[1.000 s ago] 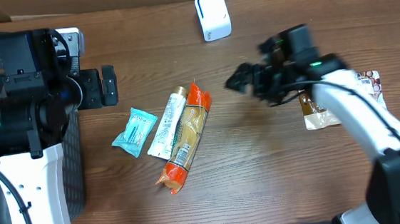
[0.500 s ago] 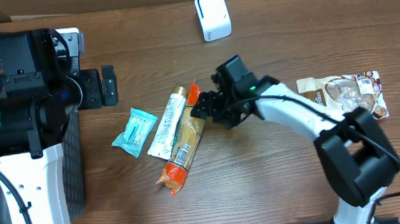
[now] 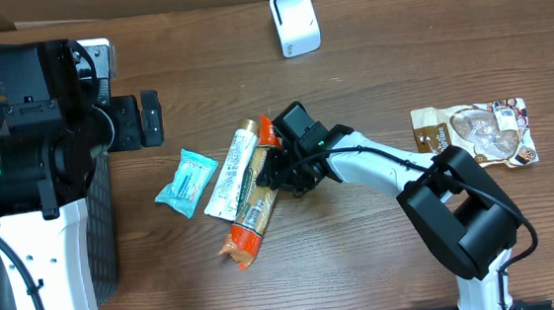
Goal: Scan the item barcode
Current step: 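Move the right gripper to the pasta package and grasp it, then lift the pasta package with the right gripper and reorient it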
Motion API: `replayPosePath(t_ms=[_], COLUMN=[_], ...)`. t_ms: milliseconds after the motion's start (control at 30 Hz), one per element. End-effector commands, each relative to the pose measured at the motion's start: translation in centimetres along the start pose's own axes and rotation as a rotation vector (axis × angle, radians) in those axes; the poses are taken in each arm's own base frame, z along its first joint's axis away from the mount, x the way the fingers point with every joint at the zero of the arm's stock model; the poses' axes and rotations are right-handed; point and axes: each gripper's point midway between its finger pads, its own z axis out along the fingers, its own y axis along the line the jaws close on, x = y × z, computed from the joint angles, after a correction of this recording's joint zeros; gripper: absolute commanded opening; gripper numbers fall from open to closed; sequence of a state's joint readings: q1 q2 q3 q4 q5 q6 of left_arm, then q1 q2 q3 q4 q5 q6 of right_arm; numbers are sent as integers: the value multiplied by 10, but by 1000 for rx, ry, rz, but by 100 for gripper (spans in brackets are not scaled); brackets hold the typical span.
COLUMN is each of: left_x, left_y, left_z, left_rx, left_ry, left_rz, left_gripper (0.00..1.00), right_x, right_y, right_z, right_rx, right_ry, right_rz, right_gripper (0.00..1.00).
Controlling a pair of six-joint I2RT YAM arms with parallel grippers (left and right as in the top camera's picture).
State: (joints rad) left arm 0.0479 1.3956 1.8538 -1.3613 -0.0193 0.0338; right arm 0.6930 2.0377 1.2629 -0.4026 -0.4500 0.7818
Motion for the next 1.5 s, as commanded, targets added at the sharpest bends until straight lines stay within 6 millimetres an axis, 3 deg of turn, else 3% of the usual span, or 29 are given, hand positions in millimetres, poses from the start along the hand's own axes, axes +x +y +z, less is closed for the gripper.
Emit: replayPosePath(t_ms=[0, 100, 200, 400, 500, 633, 733, 767, 833, 933, 1033, 1267, 1333, 1467], left_x=[-2, -2, -2, -2, -2, -2, -2, -2, -2, -2, -2, -2, -2, -2], left_y=[3, 3, 3, 3, 3, 3, 3, 3, 3, 3, 3, 3, 3, 3], left_z=[1, 1, 1, 1, 1, 1, 1, 1, 1, 1, 1, 1, 1, 1], left_rx=[-9, -9, -9, -9, -9, -9, -9, -9, -9, -9, -9, -9, -9, -9], left_ry=[-3, -3, -3, -3, -3, -3, -3, -3, -3, -3, -3, -3, -3, -3], left_rz=[15, 15, 16, 15, 15, 15, 16, 15, 16, 16, 15, 16, 15, 15], left_gripper=[99, 100, 99, 99, 100, 99, 99, 100, 99, 100, 99, 99, 99, 99], right_x=[1, -2, -5, -21, -24, -15, -6, -3, 6, 14, 16, 13, 10, -5], right_y=[-14, -9, -3, -30, -41, -54, -55, -51, -37, -23, -26, -48, -50, -61], right_z=[7, -5, -29, -103, -126, -118, -101, -96, -84, -77, -78, -96, -98, -106], right_rx=[48, 58, 108, 508, 639, 674, 659, 638, 557, 473, 471, 509, 498, 476], right_ry=[4, 10, 16, -36, -44, 20, 67, 80, 119, 144, 161, 200, 197, 182], right_rz=[-47, -117, -225, -325, -363, -385, -402, -415, -462, -463, -449, -368, -351, -331], right_gripper=[23, 23, 22, 22, 23, 25, 42, 54, 61, 61, 60, 35, 35, 51])
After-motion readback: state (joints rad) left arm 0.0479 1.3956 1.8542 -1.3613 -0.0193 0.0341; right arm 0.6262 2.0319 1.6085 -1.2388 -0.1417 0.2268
